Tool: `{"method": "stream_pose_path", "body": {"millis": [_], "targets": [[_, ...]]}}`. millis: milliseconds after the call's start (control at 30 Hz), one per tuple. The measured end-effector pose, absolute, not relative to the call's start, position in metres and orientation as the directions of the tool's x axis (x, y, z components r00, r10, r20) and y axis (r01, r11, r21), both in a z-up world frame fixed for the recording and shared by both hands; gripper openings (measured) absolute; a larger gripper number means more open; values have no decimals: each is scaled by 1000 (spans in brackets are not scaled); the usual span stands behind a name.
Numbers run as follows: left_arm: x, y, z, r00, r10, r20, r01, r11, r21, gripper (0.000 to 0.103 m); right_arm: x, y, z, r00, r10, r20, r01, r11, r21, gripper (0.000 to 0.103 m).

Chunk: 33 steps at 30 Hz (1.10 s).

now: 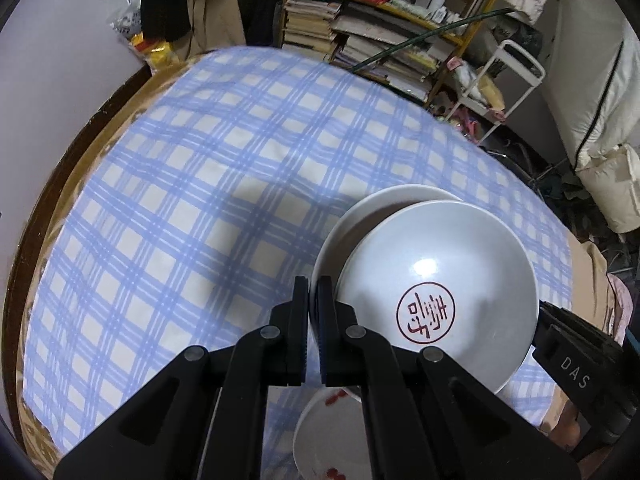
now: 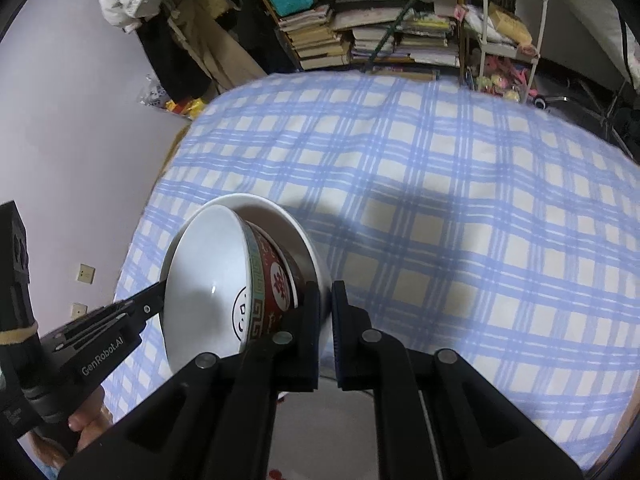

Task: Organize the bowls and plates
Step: 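Lift the bowl stack with both tools and carry it over the cherry plates, then lower the bowl stack onto the cherry plates and open both tools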

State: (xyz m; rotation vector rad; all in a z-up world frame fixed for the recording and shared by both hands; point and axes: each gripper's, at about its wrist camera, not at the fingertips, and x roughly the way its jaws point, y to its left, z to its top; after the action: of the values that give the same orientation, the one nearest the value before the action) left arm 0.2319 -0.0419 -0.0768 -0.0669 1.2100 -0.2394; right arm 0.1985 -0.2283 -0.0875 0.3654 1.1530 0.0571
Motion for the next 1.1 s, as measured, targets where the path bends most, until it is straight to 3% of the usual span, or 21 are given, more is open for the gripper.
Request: {"method": "stream_pose_path", "body": {"millis": [367,733,1100], "targets": [[168,-40,-46,386,-246,-889,193,964,-183,2,128,-233,-57,474,238,-848,170,920,353,11],[122,-25,-86,337,-269,-902,162,961,-226,2,78,-224,-82,459,220,-861,179,926,332,11],[116,-40,-121,255,-202,-945,196,968,-154,3,62,-224,-116,410,213,-887,201,927,316,10]]}}
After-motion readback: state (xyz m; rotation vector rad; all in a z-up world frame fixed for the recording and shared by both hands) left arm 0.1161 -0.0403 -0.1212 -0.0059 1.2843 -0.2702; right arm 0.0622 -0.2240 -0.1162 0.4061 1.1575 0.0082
